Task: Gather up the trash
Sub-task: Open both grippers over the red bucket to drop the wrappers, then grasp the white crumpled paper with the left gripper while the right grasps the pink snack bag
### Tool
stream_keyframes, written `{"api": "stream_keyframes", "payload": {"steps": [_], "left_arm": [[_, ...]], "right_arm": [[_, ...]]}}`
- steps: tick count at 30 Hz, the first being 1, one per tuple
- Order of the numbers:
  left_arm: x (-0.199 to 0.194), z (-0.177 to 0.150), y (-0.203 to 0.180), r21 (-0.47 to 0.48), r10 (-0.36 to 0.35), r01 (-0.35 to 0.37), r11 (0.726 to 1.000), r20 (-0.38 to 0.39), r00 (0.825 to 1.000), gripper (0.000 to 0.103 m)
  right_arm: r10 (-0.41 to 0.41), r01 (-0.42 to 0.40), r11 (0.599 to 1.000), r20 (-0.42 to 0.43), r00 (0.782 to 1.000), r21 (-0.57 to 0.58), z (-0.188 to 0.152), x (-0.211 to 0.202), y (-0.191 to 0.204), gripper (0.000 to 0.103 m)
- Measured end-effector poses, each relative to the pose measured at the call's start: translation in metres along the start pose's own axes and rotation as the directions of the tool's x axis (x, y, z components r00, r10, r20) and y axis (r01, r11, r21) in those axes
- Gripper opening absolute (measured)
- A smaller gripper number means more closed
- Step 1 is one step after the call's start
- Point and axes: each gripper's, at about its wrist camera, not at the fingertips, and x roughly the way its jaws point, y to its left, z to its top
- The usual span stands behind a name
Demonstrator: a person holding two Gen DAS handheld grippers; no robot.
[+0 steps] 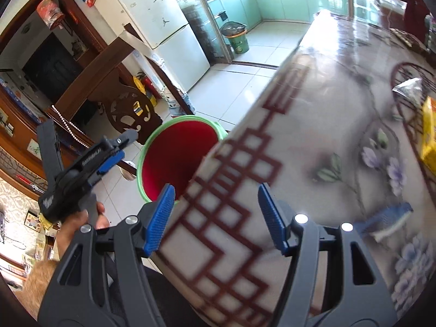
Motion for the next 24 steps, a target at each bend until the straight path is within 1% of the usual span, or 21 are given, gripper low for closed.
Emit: {"api": "stream_keyframes", "payload": {"steps": [4, 7, 8, 11, 13, 14, 15, 17, 19, 20, 21, 22, 24], "left_arm": [[0.001, -0.001, -0.005, 0.034, -0.009, 0.010, 0.999, -0.012, 1.000, 0.071], [-0.002, -0.003, -0.011, 0.053, -0.025, 0.026, 0.998, -0.012, 1.000, 0.071], [-0.002, -0.004, -0.014, 0.065, -0.027, 0.028, 0.997, -0.012, 1.000, 0.071], [-0.003, -0.006, -0.022, 0.103, -0.028, 0.029, 0.994, -0.015, 1.000, 0.071], [-0.004, -0.008, -0.028, 0.132, -0.028, 0.030, 0.991, -0.013, 1.000, 0.071], [-0.004, -0.009, -0.029, 0.143, -0.028, 0.030, 0.989, -0.011, 1.000, 0.071], [-0.005, -0.010, -0.032, 0.156, -0.029, 0.031, 0.987, -0.010, 1.000, 0.071], [-0.005, -0.011, -0.036, 0.175, -0.027, 0.028, 0.984, -0.009, 1.000, 0.071], [-0.007, -0.013, -0.042, 0.200, -0.020, 0.020, 0.980, -0.003, 1.000, 0.071], [-0.007, -0.013, -0.044, 0.214, -0.017, 0.016, 0.977, 0.001, 1.000, 0.071], [-0.008, -0.014, -0.047, 0.229, -0.013, 0.012, 0.973, 0.005, 1.000, 0.071], [-0.010, -0.016, -0.052, 0.252, -0.008, 0.004, 0.968, 0.014, 1.000, 0.071], [-0.012, -0.019, -0.062, 0.302, 0.002, -0.011, 0.953, 0.029, 1.000, 0.071]], "right_arm": [[-0.082, 0.082, 0.997, 0.040, 0.996, 0.005, -0.017, -0.033, -0.024, 0.063], [-0.165, 0.162, 0.986, 0.073, 0.984, 0.041, -0.029, -0.061, -0.052, 0.066], [-0.206, 0.201, 0.978, 0.079, 0.975, 0.061, -0.034, -0.073, -0.067, 0.066], [-0.288, 0.277, 0.953, 0.081, 0.954, 0.127, -0.047, -0.098, -0.104, 0.066], [-0.354, 0.331, 0.922, 0.086, 0.931, 0.202, -0.055, -0.120, -0.140, 0.066], [-0.399, 0.366, 0.894, 0.087, 0.913, 0.257, -0.060, -0.134, -0.163, 0.067], [-0.430, 0.389, 0.872, 0.083, 0.899, 0.298, -0.063, -0.144, -0.180, 0.068], [-0.505, 0.435, 0.799, 0.070, 0.860, 0.416, -0.071, -0.169, -0.225, 0.070], [-0.552, 0.458, 0.726, 0.037, 0.833, 0.512, -0.078, -0.185, -0.262, 0.070], [-0.563, 0.458, 0.685, 0.012, 0.826, 0.567, -0.082, -0.191, -0.286, 0.070], [-0.562, 0.457, 0.659, -0.013, 0.827, 0.598, -0.086, -0.193, -0.304, 0.070], [-0.552, 0.452, 0.634, -0.042, 0.833, 0.628, -0.090, -0.193, -0.322, 0.070], [-0.519, 0.422, 0.604, -0.068, 0.852, 0.676, -0.099, -0.190, -0.348, 0.070]]}}
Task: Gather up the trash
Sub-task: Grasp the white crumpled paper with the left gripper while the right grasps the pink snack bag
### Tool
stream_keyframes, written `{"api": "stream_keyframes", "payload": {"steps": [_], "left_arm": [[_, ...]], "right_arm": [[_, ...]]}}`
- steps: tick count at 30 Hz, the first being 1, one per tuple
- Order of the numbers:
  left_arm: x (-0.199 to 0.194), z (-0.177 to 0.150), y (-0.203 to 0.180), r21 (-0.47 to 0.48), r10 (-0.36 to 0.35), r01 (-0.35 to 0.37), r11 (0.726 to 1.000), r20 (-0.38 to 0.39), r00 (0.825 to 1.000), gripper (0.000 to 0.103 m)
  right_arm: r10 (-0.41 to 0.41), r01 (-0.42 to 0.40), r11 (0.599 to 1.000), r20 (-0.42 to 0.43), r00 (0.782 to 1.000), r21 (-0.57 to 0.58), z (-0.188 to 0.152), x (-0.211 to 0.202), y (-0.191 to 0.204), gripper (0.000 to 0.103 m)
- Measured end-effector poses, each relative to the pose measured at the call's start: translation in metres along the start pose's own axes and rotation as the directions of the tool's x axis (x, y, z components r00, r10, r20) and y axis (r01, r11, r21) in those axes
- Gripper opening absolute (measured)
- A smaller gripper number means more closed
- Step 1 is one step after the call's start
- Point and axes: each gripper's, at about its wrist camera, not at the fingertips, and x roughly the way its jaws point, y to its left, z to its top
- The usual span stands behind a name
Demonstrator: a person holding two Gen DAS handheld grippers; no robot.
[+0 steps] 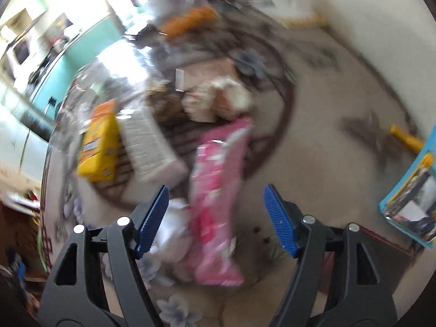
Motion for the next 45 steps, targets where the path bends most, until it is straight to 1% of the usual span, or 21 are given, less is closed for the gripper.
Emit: {"api": "stream_keyframes", "payload": {"steps": [3, 5, 6, 8, 9, 11, 13, 14, 16, 18, 21, 24, 28, 31, 33, 36, 38, 39, 40, 43, 45], "left_arm": [[-0.007, -0.002, -0.026, 0.116, 0.007, -0.010, 0.993, 0.022, 1.000, 0.071], [-0.011, -0.008, -0.050, 0.161, -0.016, 0.014, 0.987, 0.007, 1.000, 0.071], [-0.012, -0.011, -0.063, 0.162, -0.047, 0.048, 0.986, -0.009, 0.999, 0.071], [-0.013, -0.019, -0.097, 0.143, -0.153, 0.159, 0.977, -0.056, 0.987, 0.071], [-0.014, -0.022, -0.116, 0.144, -0.204, 0.213, 0.966, -0.075, 0.976, 0.071], [-0.015, -0.031, -0.165, 0.176, -0.309, 0.327, 0.928, -0.125, 0.943, 0.071], [-0.017, -0.042, -0.215, 0.219, -0.394, 0.429, 0.877, -0.184, 0.900, 0.071], [-0.018, -0.049, -0.239, 0.242, -0.426, 0.470, 0.849, -0.213, 0.879, 0.072], [-0.021, -0.066, -0.283, 0.285, -0.467, 0.534, 0.796, -0.271, 0.842, 0.076], [-0.022, -0.083, -0.323, 0.323, -0.487, 0.580, 0.748, -0.328, 0.810, 0.076], [-0.018, -0.104, -0.368, 0.370, -0.472, 0.601, 0.708, -0.385, 0.793, 0.076], [-0.003, -0.118, -0.397, 0.377, -0.434, 0.607, 0.700, -0.450, 0.781, 0.077], [0.024, -0.131, -0.413, 0.369, -0.362, 0.575, 0.731, -0.504, 0.784, 0.077], [0.037, -0.133, -0.417, 0.356, -0.341, 0.568, 0.742, -0.529, 0.777, 0.077], [0.040, -0.136, -0.422, 0.363, -0.336, 0.570, 0.737, -0.534, 0.776, 0.077], [0.046, -0.138, -0.431, 0.356, -0.343, 0.581, 0.732, -0.544, 0.766, 0.076], [0.050, -0.140, -0.436, 0.339, -0.361, 0.603, 0.722, -0.559, 0.746, 0.065], [0.049, -0.140, -0.437, 0.333, -0.368, 0.615, 0.715, -0.569, 0.736, 0.055], [0.048, -0.141, -0.440, 0.333, -0.373, 0.624, 0.707, -0.574, 0.729, 0.048], [0.042, -0.142, -0.441, 0.366, -0.362, 0.626, 0.688, -0.575, 0.734, 0.045], [0.039, -0.141, -0.437, 0.375, -0.360, 0.623, 0.686, -0.569, 0.739, 0.044]], "right_arm": [[0.022, -0.020, 0.999, -0.054, 0.998, 0.045, -0.004, 0.020, -0.016, 0.070], [0.067, -0.061, 0.996, -0.087, 0.994, 0.065, -0.004, 0.028, -0.019, 0.070], [0.071, -0.066, 0.996, -0.086, 0.994, 0.060, -0.004, 0.028, -0.017, 0.070], [0.058, -0.056, 0.998, -0.078, 0.995, 0.029, -0.004, 0.028, -0.015, 0.069], [0.056, -0.055, 0.998, -0.082, 0.995, 0.015, -0.003, 0.028, -0.013, 0.067], [0.052, -0.056, 0.998, -0.109, 0.993, -0.028, -0.008, 0.032, -0.004, 0.042], [0.042, -0.049, 0.997, -0.121, 0.992, -0.055, -0.005, 0.036, 0.002, 0.037], [0.038, -0.046, 0.997, -0.115, 0.993, -0.062, -0.005, 0.033, 0.002, 0.030], [0.063, -0.068, 0.997, -0.092, 0.994, -0.045, -0.003, 0.028, -0.001, 0.027], [0.108, -0.109, 0.994, -0.058, 0.992, -0.010, -0.002, 0.019, -0.008, 0.024], [0.158, -0.158, 0.987, 0.011, 0.987, 0.032, -0.001, 0.003, -0.019, 0.024], [0.191, -0.198, 0.978, 0.089, 0.977, 0.070, 0.002, -0.012, -0.030, 0.024], [0.162, -0.180, 0.979, 0.167, 0.973, 0.097, 0.004, -0.027, -0.043, 0.024], [0.150, -0.170, 0.981, 0.188, 0.971, 0.096, 0.005, -0.034, -0.043, 0.023], [0.150, -0.172, 0.980, 0.195, 0.969, 0.099, 0.007, -0.033, -0.044, 0.023], [0.156, -0.178, 0.978, 0.190, 0.969, 0.105, 0.009, -0.033, -0.046, 0.023], [0.156, -0.178, 0.978, 0.184, 0.970, 0.108, 0.008, -0.030, -0.046, 0.023], [0.156, -0.177, 0.978, 0.183, 0.971, 0.108, 0.009, -0.029, -0.044, 0.023], [0.154, -0.175, 0.979, 0.182, 0.971, 0.107, 0.009, -0.029, -0.044, 0.023], [0.152, -0.172, 0.980, 0.177, 0.972, 0.105, 0.011, -0.026, -0.041, 0.023], [0.150, -0.170, 0.980, 0.174, 0.973, 0.106, 0.011, -0.025, -0.041, 0.023]]}}
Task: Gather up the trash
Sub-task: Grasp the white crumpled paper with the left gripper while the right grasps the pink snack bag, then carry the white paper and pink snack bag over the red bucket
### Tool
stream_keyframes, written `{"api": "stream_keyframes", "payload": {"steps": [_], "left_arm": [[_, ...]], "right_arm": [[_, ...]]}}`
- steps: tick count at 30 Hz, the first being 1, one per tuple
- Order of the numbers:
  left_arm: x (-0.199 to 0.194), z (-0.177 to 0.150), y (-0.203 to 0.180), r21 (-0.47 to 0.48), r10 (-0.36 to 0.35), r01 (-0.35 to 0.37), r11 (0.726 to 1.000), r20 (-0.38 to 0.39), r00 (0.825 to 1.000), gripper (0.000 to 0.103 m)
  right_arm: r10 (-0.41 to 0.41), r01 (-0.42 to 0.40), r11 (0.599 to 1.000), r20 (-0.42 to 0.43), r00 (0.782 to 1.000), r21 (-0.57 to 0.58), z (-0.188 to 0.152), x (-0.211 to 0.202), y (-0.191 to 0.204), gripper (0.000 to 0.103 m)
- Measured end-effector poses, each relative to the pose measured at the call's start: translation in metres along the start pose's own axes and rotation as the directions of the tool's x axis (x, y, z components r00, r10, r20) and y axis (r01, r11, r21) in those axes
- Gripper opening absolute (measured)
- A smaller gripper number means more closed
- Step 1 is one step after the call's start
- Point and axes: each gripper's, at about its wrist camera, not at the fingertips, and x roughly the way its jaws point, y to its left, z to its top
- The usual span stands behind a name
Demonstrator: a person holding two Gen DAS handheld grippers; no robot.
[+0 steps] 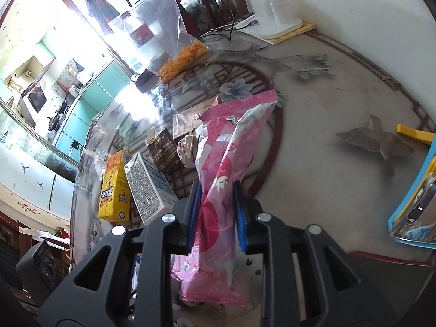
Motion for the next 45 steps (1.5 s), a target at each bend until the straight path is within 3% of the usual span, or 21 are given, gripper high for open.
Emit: {"api": "stream_keyframes", "payload": {"steps": [5, 13, 18, 33, 45], "left_arm": [[-0.022, -0.009, 0.016, -0.048, 0.000, 0.002, 0.999, 0.027, 1.000, 0.041], [-0.074, -0.024, 0.047, -0.114, 0.015, 0.001, 0.994, 0.142, 0.990, 0.041], [-0.102, -0.044, 0.065, -0.142, 0.054, -0.028, 0.989, 0.184, 0.981, 0.041], [-0.165, -0.094, 0.132, -0.296, 0.166, -0.087, 0.951, 0.256, 0.952, 0.041], [-0.187, -0.119, 0.170, -0.368, 0.231, -0.119, 0.922, 0.277, 0.933, 0.041]], "right_arm": [[-0.014, 0.014, 1.000, -0.007, 1.000, -0.009, 0.000, 0.004, 0.002, 0.024], [-0.023, 0.023, 0.999, -0.008, 1.000, -0.029, -0.004, 0.006, 0.005, 0.024], [-0.022, 0.022, 0.998, -0.001, 1.000, -0.056, -0.008, 0.003, 0.010, 0.024], [0.009, 0.006, 0.983, 0.080, 0.997, -0.183, -0.022, -0.016, 0.038, 0.024], [0.033, 0.001, 0.960, 0.118, 0.992, -0.281, -0.031, -0.024, 0.061, 0.024]]}}
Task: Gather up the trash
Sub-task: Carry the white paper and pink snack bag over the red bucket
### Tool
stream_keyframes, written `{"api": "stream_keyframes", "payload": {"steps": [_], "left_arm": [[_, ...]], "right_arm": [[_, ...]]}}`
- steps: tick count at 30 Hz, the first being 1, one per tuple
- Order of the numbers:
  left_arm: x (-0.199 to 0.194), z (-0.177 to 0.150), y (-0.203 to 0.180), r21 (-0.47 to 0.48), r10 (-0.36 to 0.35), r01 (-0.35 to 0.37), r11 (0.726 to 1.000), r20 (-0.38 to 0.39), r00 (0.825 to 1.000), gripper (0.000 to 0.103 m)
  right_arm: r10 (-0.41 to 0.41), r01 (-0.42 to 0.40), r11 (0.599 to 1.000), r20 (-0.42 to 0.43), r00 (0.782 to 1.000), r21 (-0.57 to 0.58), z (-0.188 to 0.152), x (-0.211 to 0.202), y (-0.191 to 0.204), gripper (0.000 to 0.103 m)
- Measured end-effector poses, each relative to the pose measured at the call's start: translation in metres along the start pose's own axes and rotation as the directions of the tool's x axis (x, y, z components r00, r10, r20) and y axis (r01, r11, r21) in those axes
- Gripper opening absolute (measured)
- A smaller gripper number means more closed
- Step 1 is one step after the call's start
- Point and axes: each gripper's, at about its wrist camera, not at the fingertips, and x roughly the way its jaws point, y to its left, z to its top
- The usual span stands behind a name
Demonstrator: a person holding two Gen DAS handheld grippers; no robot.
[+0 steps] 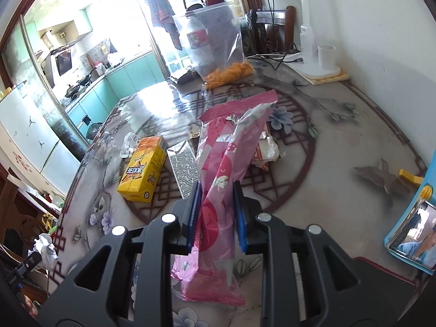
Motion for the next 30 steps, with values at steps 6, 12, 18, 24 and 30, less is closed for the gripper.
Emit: {"api": "stream_keyframes", "payload": {"steps": [6, 12, 18, 24, 30], "left_arm": [[-0.012, -0.001, 0.025, -0.009, 0.043, -0.043, 0.999, 0.005, 0.999, 0.041], [-0.029, 0.001, 0.051, -0.045, 0.070, -0.069, 0.997, 0.023, 0.997, 0.042], [-0.047, 0.005, 0.072, -0.058, 0.092, -0.090, 0.994, 0.049, 0.995, 0.042], [-0.068, 0.008, 0.094, -0.068, 0.107, -0.102, 0.992, 0.075, 0.991, 0.042], [-0.082, 0.012, 0.116, -0.076, 0.136, -0.129, 0.989, 0.097, 0.986, 0.042]], "right_arm": [[-0.007, 0.008, 0.999, 0.006, 1.000, -0.042, -0.004, -0.003, 0.011, 0.024], [-0.011, 0.010, 0.995, -0.007, 1.000, -0.097, -0.014, -0.003, 0.027, 0.024], [-0.014, 0.012, 0.991, -0.018, 1.000, -0.133, -0.024, -0.002, 0.040, 0.024], [-0.030, 0.024, 0.982, -0.032, 0.999, -0.187, -0.027, 0.000, 0.055, 0.024], [-0.012, 0.003, 0.981, -0.045, 0.999, -0.195, -0.030, -0.010, 0.077, 0.024]]}}
